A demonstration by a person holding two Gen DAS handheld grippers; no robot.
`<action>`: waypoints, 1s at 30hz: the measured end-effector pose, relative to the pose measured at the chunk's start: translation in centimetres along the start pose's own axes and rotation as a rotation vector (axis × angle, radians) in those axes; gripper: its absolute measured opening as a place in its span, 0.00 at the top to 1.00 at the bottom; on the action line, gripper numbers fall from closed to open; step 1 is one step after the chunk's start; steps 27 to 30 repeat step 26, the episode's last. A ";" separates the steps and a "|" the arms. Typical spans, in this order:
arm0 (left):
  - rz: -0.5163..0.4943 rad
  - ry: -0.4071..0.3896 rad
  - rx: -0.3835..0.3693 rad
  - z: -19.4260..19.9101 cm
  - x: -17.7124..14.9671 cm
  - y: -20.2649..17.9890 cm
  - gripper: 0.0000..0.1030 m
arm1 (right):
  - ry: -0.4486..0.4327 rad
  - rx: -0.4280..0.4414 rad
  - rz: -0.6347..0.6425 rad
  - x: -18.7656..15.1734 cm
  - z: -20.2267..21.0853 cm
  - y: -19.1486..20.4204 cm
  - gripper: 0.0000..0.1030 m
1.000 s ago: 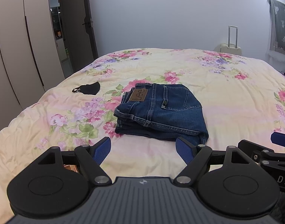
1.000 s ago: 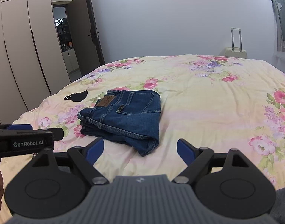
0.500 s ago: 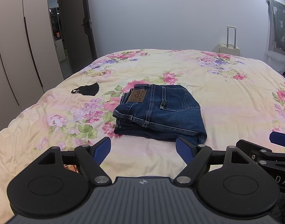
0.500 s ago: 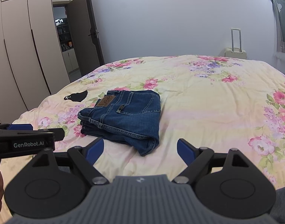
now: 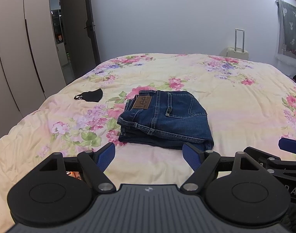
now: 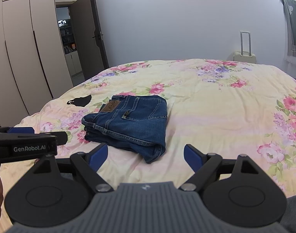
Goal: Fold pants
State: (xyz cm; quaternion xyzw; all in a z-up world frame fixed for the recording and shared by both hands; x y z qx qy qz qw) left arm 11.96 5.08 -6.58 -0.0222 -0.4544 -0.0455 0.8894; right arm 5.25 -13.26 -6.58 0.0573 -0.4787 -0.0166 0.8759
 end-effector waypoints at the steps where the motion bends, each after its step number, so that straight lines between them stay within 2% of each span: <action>1: 0.000 -0.001 0.000 0.0 0.0 0.0 0.10 | 0.000 0.000 0.000 0.0 0.0 0.0 0.21; 30: -0.040 -0.035 -0.007 0.9 0.4 -0.5 0.10 | -0.006 0.000 -0.002 0.2 0.5 0.0 0.21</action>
Point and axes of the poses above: each gripper's, at about its wrist camera, not at the fingertips, and z roughly against the way its jaws point, y to its left, x to its top, the point moved 8 cm from there along -z, roughly the way its jaws point, and after that the axes turned 10 degrees about -x, right-handed, at the moved point
